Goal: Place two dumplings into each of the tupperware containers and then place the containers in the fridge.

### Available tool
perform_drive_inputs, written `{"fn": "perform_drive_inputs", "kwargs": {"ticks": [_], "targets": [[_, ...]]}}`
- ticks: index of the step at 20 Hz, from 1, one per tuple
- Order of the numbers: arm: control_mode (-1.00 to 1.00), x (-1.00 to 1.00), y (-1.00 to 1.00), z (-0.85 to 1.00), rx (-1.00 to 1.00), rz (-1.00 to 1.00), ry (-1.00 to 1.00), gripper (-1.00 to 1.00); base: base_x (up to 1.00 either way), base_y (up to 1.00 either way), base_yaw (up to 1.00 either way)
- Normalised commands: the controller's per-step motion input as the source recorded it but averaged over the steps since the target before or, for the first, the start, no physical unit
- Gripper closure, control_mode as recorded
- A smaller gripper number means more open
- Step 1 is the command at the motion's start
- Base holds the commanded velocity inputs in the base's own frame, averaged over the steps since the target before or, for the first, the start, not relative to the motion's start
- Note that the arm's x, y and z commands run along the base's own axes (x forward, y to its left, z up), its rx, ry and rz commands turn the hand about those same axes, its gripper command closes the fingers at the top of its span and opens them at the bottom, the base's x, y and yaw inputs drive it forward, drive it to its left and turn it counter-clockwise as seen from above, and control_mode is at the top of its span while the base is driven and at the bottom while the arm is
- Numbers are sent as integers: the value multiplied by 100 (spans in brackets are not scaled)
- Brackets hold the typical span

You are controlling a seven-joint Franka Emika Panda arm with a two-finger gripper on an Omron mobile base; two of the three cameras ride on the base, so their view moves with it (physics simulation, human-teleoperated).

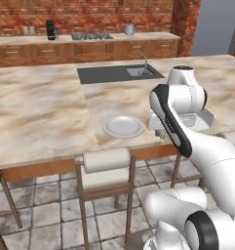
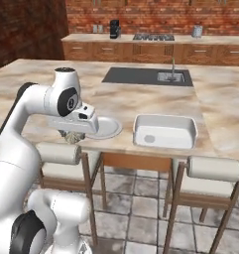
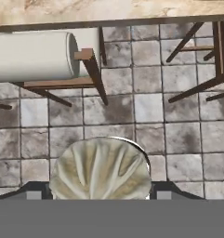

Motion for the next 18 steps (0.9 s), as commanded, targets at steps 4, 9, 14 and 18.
{"fn": "perform_drive_inputs", "kwargs": {"ticks": [4, 9, 14, 18], "targets": [[100, 0, 0, 0, 0, 0, 0, 100, 52, -100, 0], [100, 0, 0, 0, 0, 0, 0, 100, 42, -100, 0], [100, 0, 0, 0, 0, 0, 0, 100, 34, -64, -1], [100, 0, 0, 0, 0, 0, 0, 100, 42, -8, -1]]}}
